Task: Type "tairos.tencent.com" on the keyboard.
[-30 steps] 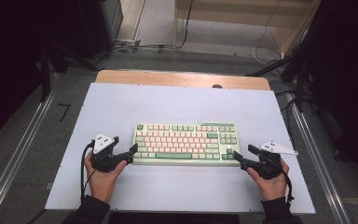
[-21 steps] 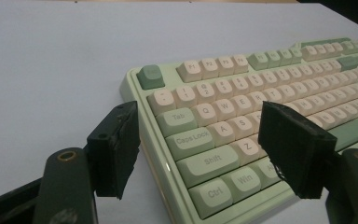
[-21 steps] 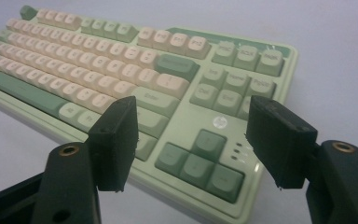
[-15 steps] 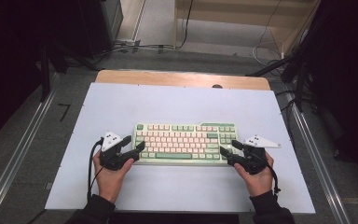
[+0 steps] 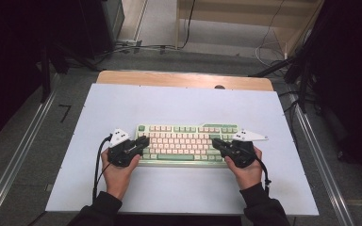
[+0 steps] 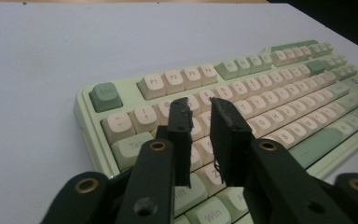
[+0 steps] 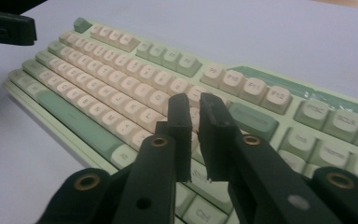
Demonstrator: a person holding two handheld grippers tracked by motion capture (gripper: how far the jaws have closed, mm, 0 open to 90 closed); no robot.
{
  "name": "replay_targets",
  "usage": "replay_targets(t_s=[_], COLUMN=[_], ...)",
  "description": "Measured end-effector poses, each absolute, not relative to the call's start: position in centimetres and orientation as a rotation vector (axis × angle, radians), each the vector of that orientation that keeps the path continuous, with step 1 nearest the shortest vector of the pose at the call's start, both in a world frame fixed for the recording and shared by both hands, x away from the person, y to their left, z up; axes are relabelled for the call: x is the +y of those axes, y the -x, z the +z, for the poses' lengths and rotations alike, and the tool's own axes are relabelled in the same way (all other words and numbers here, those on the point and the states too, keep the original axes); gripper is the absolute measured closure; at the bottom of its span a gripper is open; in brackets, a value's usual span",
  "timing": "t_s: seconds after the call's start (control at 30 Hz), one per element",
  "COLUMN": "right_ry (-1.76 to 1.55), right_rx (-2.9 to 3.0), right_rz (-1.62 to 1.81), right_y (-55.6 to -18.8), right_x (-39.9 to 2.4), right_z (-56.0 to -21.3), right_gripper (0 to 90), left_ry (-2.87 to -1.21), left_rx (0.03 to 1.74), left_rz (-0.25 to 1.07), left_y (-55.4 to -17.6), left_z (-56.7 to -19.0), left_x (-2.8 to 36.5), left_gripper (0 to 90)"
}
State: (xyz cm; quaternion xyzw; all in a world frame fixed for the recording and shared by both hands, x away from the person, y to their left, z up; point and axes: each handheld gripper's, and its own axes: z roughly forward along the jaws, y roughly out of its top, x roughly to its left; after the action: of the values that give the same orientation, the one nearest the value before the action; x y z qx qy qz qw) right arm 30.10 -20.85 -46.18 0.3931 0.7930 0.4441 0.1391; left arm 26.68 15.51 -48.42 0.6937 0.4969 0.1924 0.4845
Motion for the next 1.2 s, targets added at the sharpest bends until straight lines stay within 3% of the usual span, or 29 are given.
replay_targets(t_s=[0.13, 1.2], right_ry=[-1.115, -1.092], right_rx=[2.322, 2.374], right_rz=[1.290, 1.306], right_y=[-30.5, -32.2], right_x=[-19.9, -16.6], right_z=[-46.3, -47.5], right_gripper=[87.6, 86.7], left_ry=[-1.694, -1.813], left_rx=[1.201, 1.121], left_rz=[0.465, 0.365], left_y=[-27.1, -30.4], left_z=[-48.4, -48.7], left_x=[15.3, 11.2], left_gripper=[90.0, 90.0])
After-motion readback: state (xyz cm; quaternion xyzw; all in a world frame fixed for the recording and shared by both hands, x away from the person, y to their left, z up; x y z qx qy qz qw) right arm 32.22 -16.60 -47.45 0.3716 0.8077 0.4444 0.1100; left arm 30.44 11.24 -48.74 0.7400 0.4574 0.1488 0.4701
